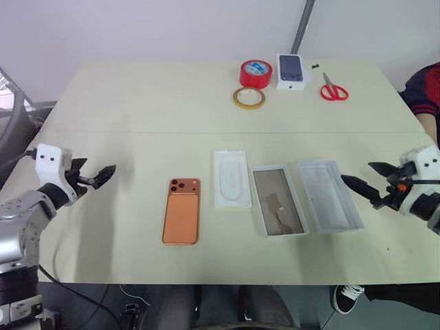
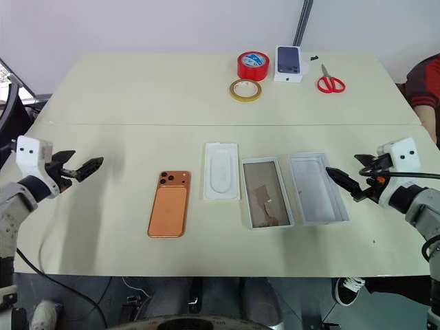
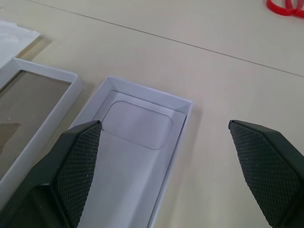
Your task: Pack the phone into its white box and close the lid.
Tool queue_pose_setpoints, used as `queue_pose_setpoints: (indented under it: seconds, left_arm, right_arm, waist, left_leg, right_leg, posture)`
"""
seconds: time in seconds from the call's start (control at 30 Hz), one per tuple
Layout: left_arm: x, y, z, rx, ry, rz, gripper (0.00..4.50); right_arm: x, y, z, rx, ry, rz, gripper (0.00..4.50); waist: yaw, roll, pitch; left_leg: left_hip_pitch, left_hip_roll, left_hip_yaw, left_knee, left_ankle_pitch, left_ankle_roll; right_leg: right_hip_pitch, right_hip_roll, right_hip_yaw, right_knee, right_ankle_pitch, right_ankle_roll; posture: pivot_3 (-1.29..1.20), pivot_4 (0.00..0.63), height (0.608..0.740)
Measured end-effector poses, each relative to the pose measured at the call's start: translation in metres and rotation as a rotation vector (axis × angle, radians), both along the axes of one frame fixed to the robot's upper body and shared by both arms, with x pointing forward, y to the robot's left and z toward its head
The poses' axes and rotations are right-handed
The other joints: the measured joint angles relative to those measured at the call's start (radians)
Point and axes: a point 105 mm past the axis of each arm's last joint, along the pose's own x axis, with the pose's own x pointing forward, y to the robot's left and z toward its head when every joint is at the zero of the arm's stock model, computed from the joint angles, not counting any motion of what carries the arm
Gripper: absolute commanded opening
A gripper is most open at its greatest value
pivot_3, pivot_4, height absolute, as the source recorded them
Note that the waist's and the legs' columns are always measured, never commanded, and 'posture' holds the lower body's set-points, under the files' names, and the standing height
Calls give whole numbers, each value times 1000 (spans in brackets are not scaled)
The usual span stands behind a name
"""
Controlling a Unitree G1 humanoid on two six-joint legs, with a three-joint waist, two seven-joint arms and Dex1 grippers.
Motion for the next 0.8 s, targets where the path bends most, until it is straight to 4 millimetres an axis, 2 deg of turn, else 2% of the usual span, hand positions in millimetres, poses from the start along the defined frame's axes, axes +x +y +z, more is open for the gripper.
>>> queue_pose_setpoints:
  seconds: [0.27, 0.4, 0.5, 0.67, 0.8]
  left_arm:
    - [2, 0, 4, -13, 2, 10, 4500]
    - [6, -13, 14, -26, -34, -28, 4500]
    - [9, -41, 13, -60, -33, -110, 4500]
    - [11, -102, 12, -155, -2, -297, 4500]
    - [9, -154, 11, -213, 63, -434, 4500]
  right_arm:
    - [4, 8, 0, -6, -9, 20, 4470]
    - [5, 20, 2, -22, -21, 60, 4470]
    - [8, 42, 3, -41, -26, 135, 4470]
    - [8, 87, 7, -87, -51, 296, 4470]
    - [9, 109, 1, -128, -40, 369, 4470]
  waist:
    - [1, 0, 0]
    - [1, 0, 0]
    - [0, 0, 0]
    - [2, 0, 0]
    - [1, 0, 0]
  left_leg:
    - [0, 0, 0, 0, 0, 0]
    - [0, 0, 0, 0, 0, 0]
    - [0, 0, 0, 0, 0, 0]
    - [0, 0, 0, 1, 0, 0]
    - [-1, 0, 0, 1, 0, 0]
  right_leg:
    - [0, 0, 0, 0, 0, 0]
    - [0, 0, 0, 0, 0, 0]
    - [0, 0, 0, 0, 0, 0]
    - [0, 0, 0, 0, 0, 0]
    - [0, 1, 0, 0, 0, 0]
  posture:
    - [0, 150, 740]
    - [0, 150, 740]
    - [0, 150, 740]
    - [0, 150, 740]
    - [0, 150, 740]
